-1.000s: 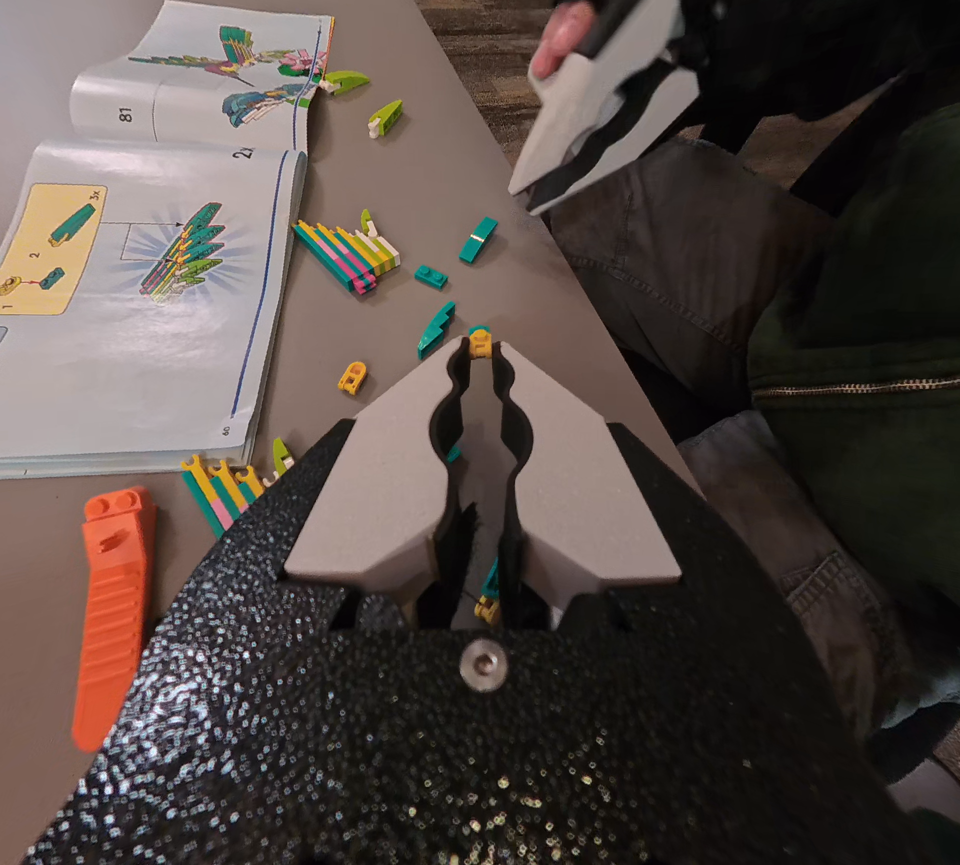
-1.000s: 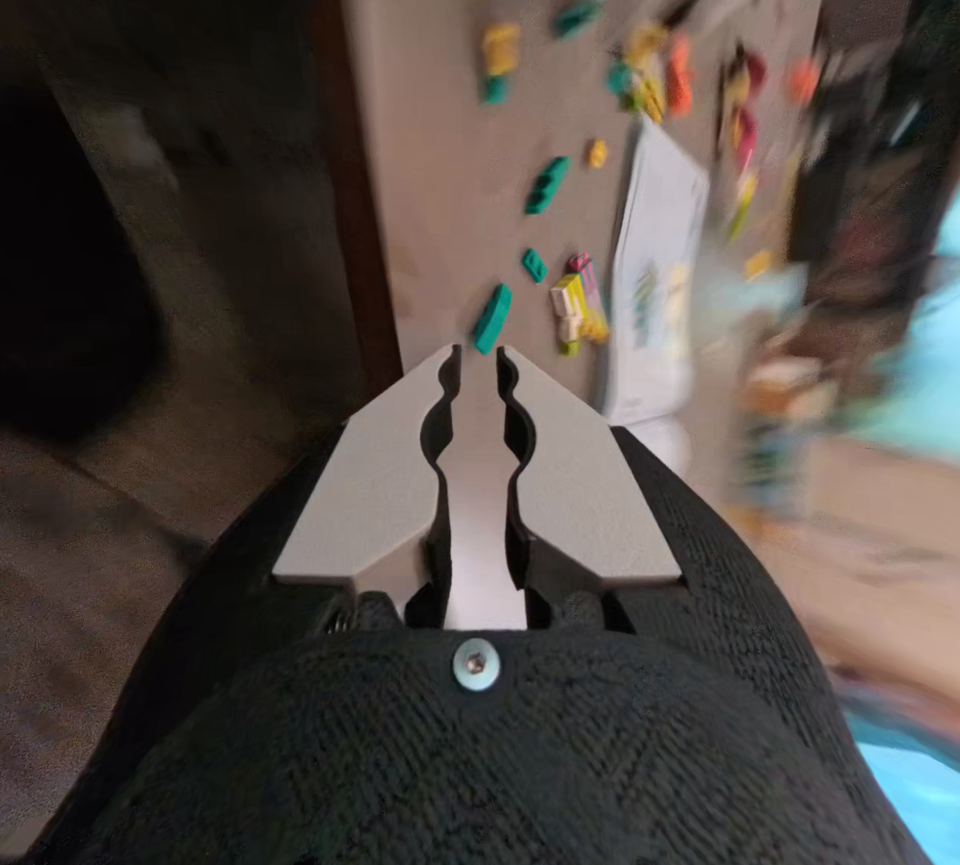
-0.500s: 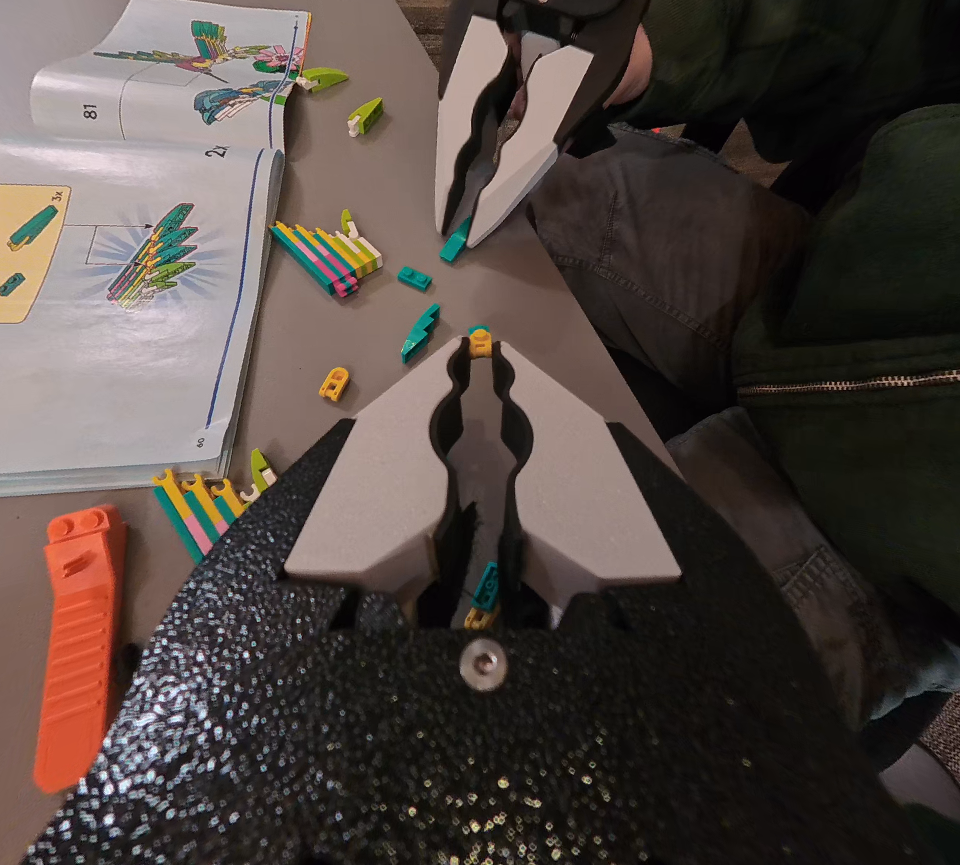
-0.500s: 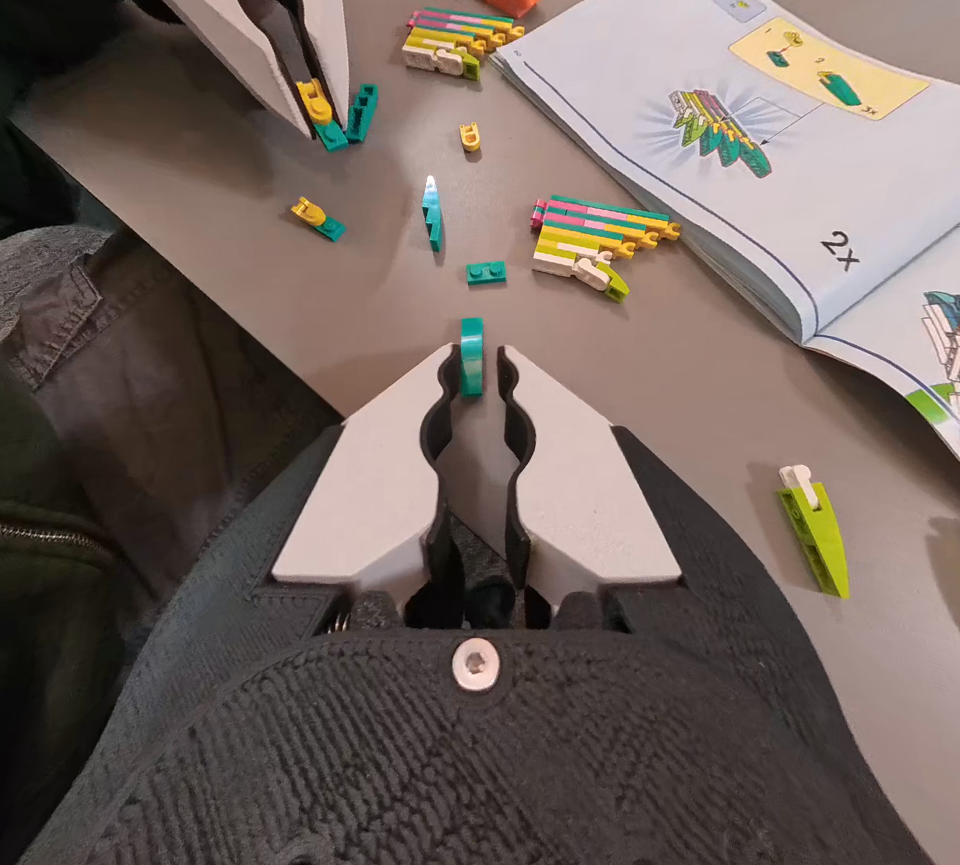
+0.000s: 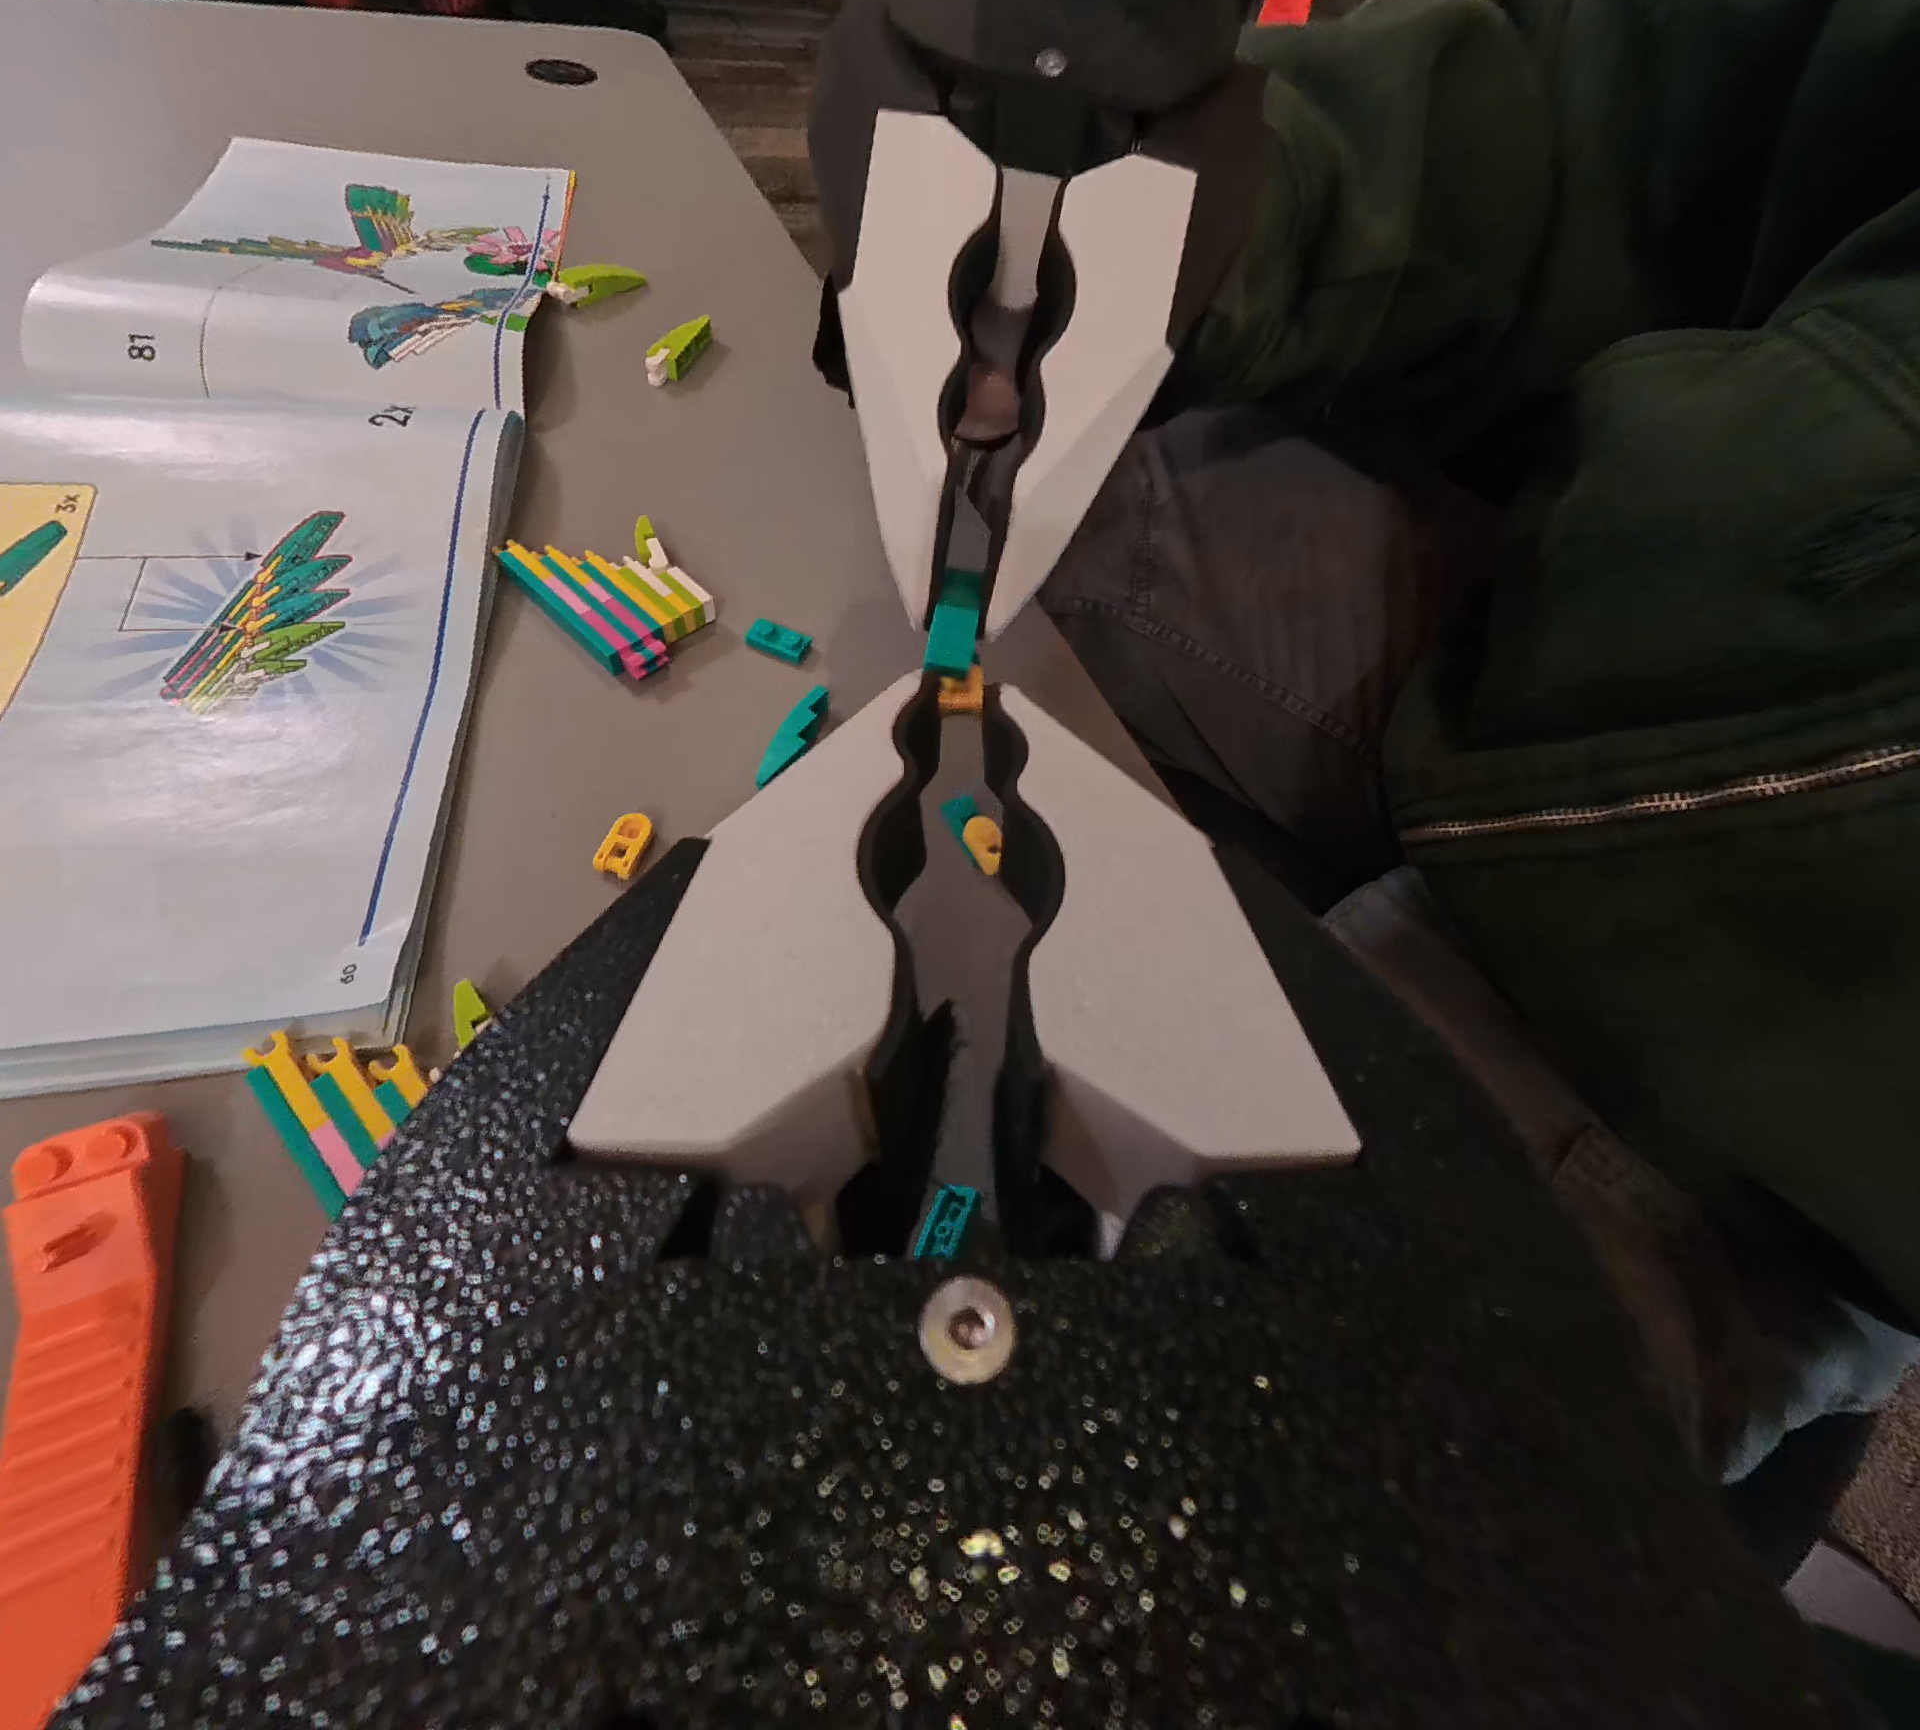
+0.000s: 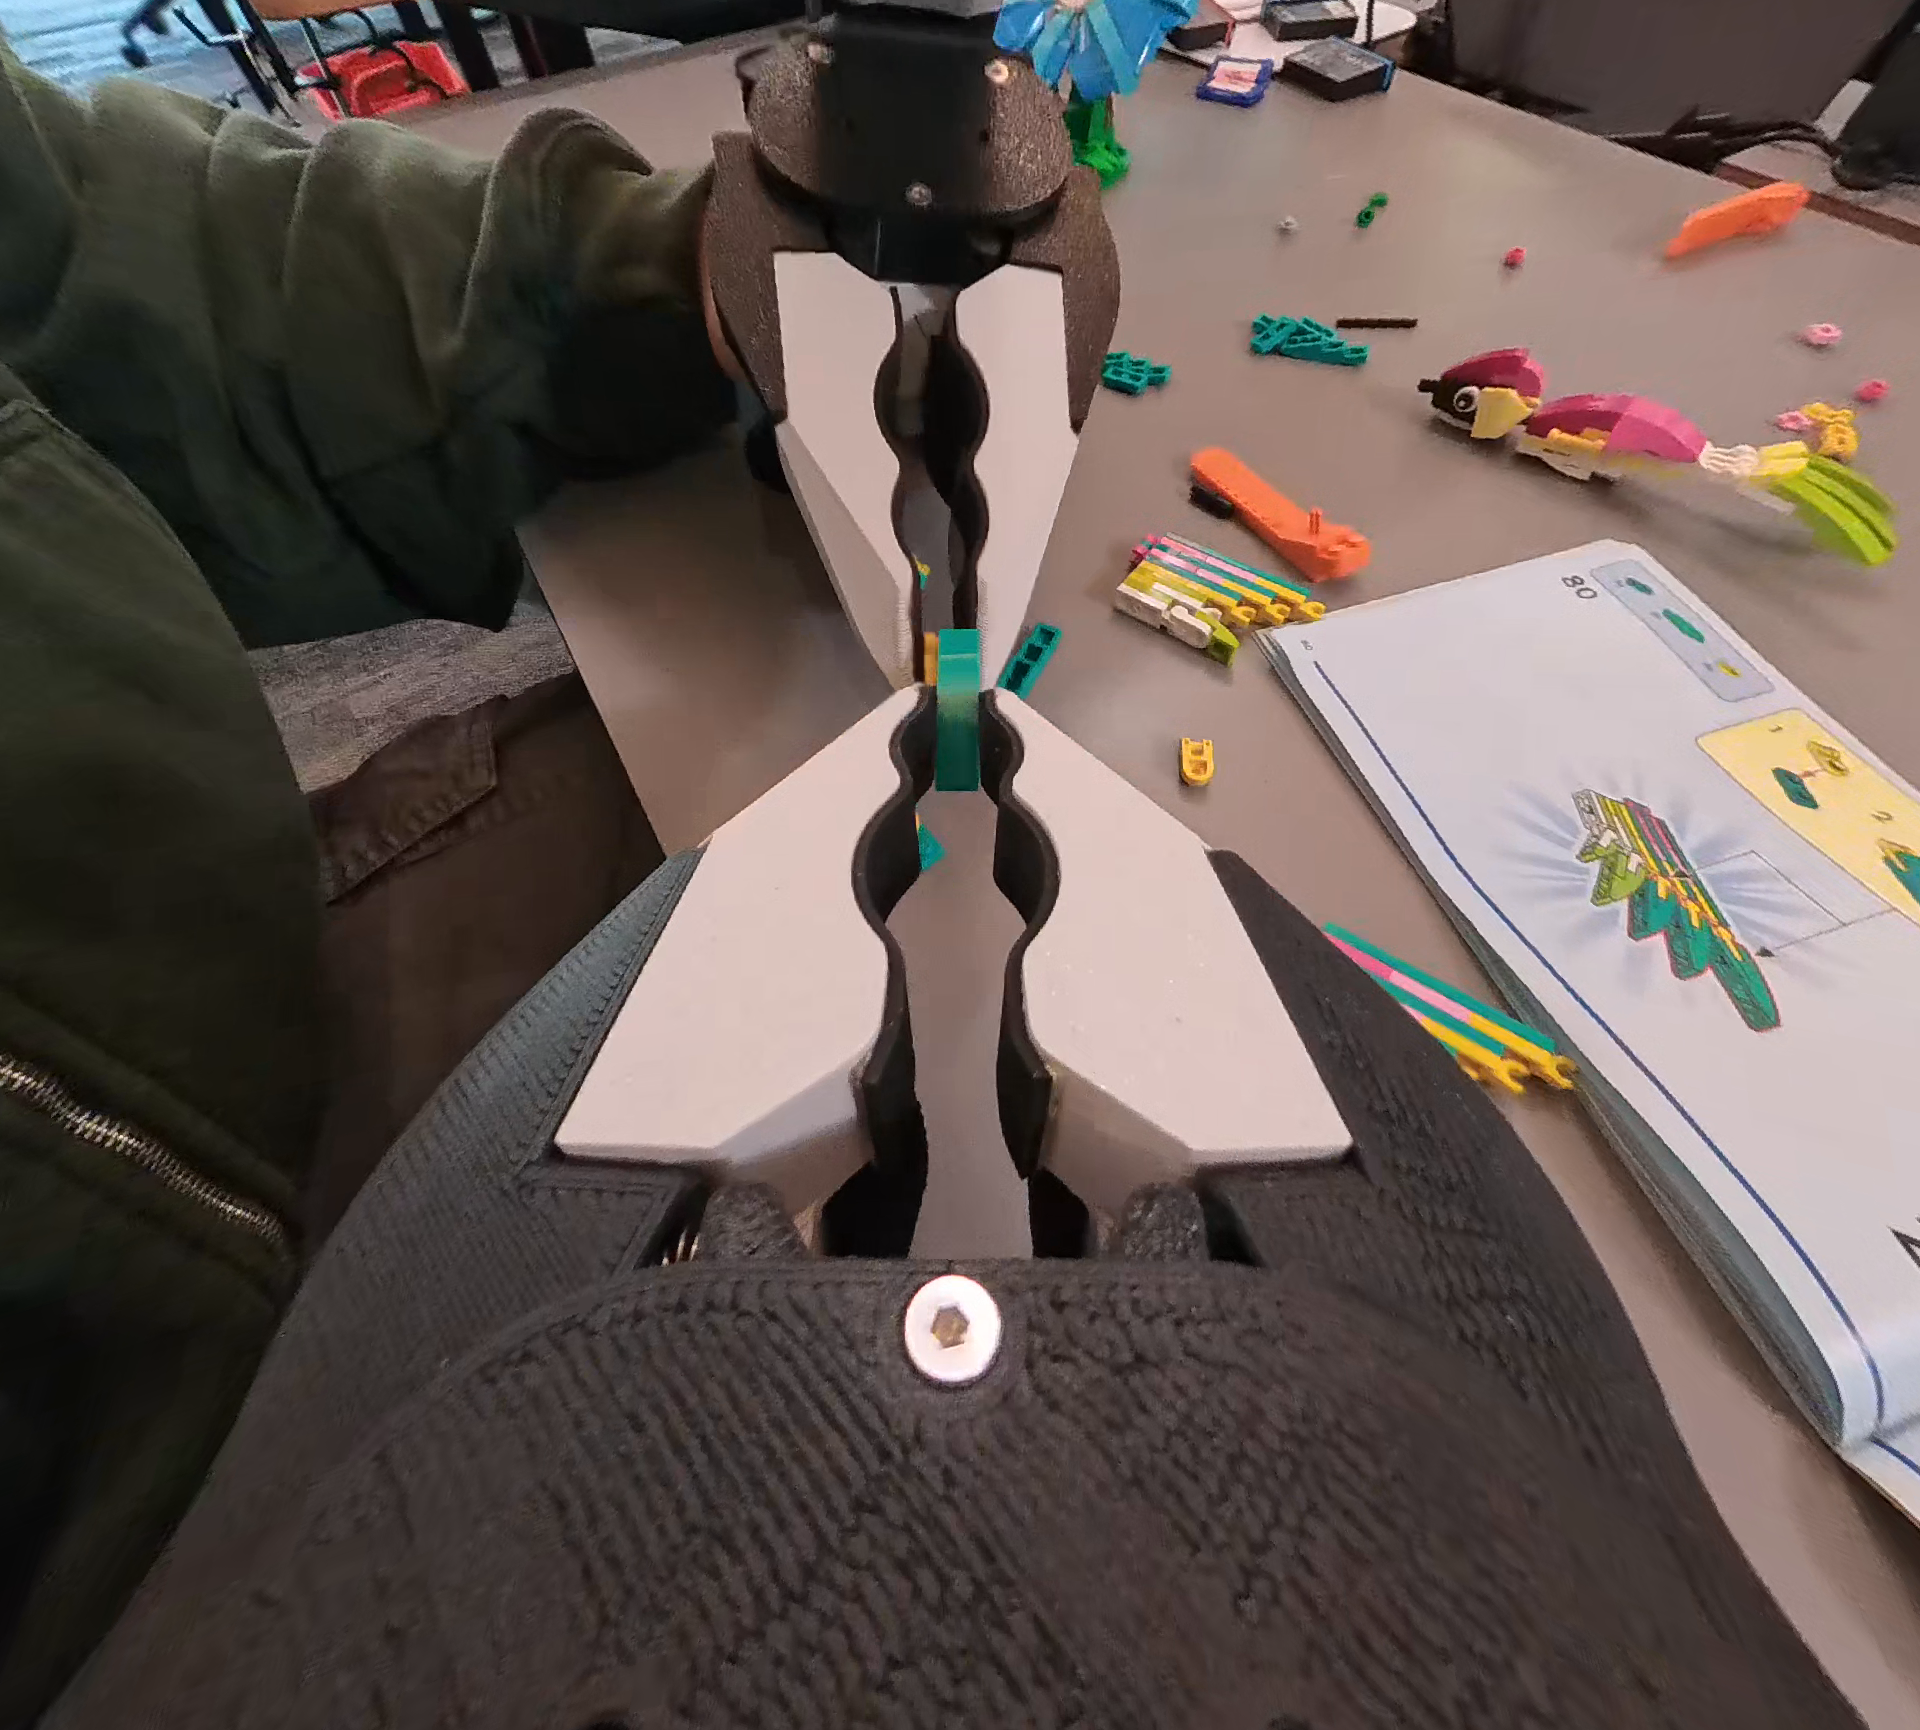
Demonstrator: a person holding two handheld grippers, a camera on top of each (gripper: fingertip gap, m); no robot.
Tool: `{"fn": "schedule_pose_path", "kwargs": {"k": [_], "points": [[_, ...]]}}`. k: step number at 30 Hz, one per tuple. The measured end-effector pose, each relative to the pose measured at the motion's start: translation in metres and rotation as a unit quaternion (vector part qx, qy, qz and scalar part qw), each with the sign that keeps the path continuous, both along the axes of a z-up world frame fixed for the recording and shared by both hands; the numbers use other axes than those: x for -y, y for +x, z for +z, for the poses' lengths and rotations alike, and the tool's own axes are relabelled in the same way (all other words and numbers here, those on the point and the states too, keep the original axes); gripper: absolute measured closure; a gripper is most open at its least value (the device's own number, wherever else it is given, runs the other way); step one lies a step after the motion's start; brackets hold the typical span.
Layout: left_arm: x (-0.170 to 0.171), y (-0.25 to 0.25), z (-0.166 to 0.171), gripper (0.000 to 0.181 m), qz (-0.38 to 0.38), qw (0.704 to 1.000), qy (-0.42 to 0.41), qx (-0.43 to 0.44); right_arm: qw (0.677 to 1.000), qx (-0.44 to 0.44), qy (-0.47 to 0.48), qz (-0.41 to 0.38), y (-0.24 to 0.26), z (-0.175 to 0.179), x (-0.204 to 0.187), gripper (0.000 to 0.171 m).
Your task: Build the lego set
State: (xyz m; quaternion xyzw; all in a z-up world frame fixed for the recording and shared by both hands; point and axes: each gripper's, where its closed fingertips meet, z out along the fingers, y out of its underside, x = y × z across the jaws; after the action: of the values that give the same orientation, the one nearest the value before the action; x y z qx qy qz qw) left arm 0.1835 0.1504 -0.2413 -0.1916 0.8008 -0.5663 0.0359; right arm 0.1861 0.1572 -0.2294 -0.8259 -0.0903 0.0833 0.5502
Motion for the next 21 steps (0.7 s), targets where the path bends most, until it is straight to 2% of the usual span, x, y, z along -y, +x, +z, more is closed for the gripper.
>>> {"fn": "schedule_pose_path", "kwargs": {"k": [10, 21], "points": [[0.002, -0.004, -0.008, 0.175, -0.013, 1.0, 0.015, -0.01, 0.999, -0.014, -0.032, 0.032, -0.006, -0.01, 0.005, 0.165], [0.002, -0.001, -0.015, 0.176, -0.006, 0.999, 0.049, 0.022, 0.998, 0.0, -0.062, 0.032, -0.006, -0.021, 0.004, 0.164]]}}
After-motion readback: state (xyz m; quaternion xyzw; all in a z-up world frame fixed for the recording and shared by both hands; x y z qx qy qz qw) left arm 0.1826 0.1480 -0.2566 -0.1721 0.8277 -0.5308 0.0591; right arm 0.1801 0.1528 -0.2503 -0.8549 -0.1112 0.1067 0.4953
